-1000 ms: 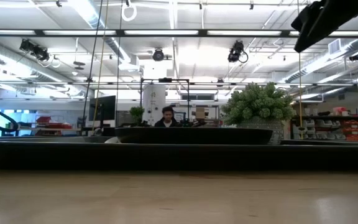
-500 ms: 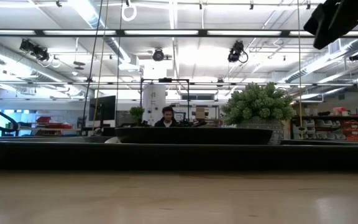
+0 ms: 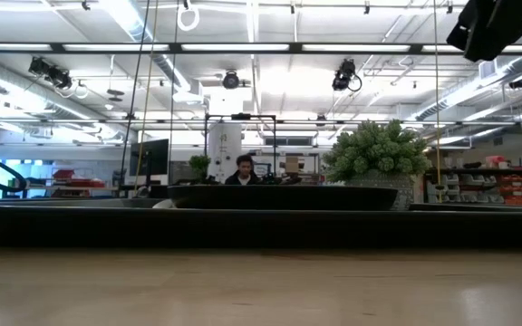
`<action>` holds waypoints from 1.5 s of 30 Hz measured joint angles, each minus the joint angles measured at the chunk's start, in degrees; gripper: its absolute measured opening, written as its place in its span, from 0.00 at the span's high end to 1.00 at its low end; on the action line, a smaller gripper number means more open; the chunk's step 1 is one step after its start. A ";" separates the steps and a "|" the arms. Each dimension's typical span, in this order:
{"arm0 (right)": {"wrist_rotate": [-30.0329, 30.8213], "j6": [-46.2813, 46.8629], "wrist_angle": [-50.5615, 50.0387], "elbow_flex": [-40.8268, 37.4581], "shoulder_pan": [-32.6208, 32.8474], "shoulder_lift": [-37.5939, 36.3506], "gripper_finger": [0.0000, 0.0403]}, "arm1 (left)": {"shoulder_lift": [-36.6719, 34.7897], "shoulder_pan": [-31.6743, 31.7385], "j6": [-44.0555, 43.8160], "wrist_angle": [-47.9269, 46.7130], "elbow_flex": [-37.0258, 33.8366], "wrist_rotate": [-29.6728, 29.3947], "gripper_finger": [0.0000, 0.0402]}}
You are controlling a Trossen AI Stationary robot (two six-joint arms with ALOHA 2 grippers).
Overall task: Pick and place plate/cup/fork/spoon on tray
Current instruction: Put the orange fork on the black tray to the left of the orange spoon
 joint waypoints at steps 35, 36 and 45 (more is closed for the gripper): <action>-0.87 -2.51 10.31 4.00 5.51 -0.04 0.59 | 2.39 0.48 3.96 16.33 -5.01 -10.40 0.51; -0.92 -2.40 10.31 4.00 5.51 -0.04 0.59 | 2.36 0.50 4.07 16.47 -5.03 -10.36 0.51; -1.04 -2.57 10.05 3.96 5.62 -0.04 0.59 | 3.24 0.57 9.09 25.42 -4.25 -13.30 0.50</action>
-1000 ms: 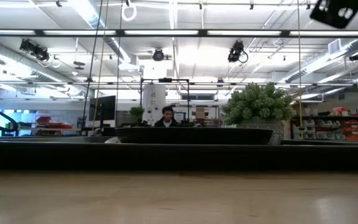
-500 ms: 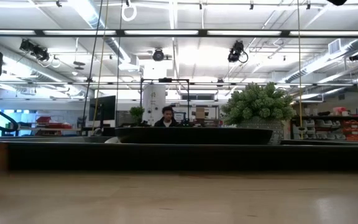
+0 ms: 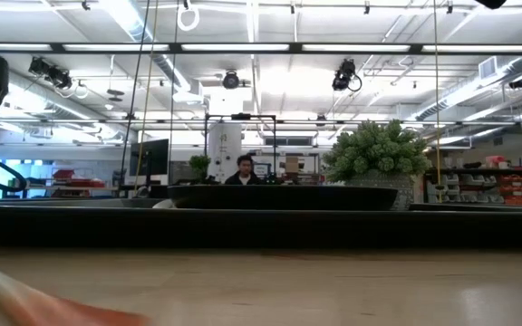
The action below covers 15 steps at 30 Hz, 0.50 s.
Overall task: Pick and place plate/cup/fork/spoon on tray
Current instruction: Put the orange fork on the black tray to the left of the orange spoon
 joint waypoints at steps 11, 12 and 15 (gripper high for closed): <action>0.32 1.56 -0.25 -0.05 0.28 0.00 0.59 | 1.48 -0.68 4.44 6.57 0.06 -0.63 0.50; 0.22 1.87 -0.23 -0.05 0.28 0.00 0.59 | 1.46 -0.68 5.74 8.41 0.08 -0.85 0.50; 0.03 2.45 -0.27 -0.05 0.28 0.00 0.59 | 1.46 -0.64 7.94 12.26 0.08 -1.91 0.50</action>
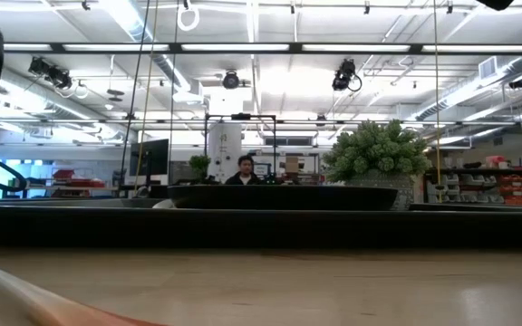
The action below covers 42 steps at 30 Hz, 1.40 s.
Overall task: Pick and place plate/cup/fork/spoon on tray
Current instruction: Put the orange fork on the black tray to the left of the orange spoon
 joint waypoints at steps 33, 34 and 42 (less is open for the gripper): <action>-0.66 -0.58 0.09 0.00 0.00 0.00 0.59 | 14.80 2.32 1.46 12.11 4.11 -7.57 0.50; -0.66 -0.52 0.09 0.00 0.00 0.00 0.59 | 14.80 2.52 1.70 12.11 4.10 -7.22 0.51; -0.66 -0.71 0.04 0.00 0.36 0.00 0.59 | 14.75 2.83 2.92 12.90 4.07 -2.00 0.60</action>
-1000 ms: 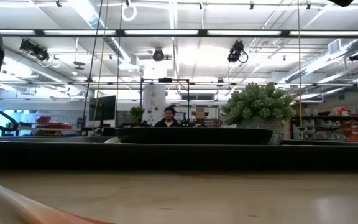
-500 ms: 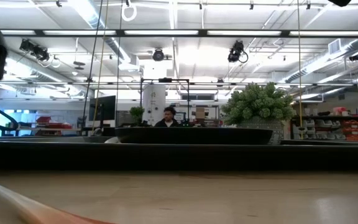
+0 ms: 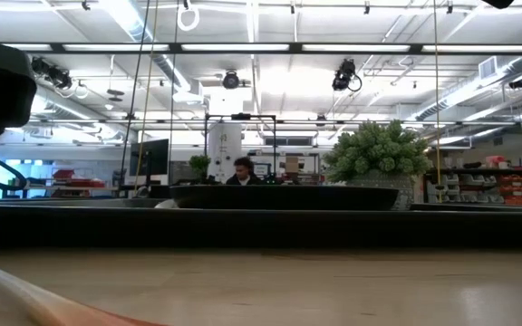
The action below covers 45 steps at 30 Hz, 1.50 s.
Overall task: Pick and place plate/cup/fork/spoon on tray
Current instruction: Put the orange fork on the black tray to the left of the orange spoon
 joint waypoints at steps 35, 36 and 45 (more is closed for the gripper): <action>0.10 2.81 -0.02 0.00 3.05 0.00 0.59 | -0.69 3.40 29.21 19.22 -0.26 8.33 0.97; 0.24 2.81 -0.02 0.00 3.05 0.00 0.59 | -1.44 4.23 31.05 19.41 -0.26 9.01 0.97; 0.44 4.67 -0.02 0.00 3.05 0.00 0.59 | -14.04 10.44 45.73 8.92 -0.11 14.42 0.98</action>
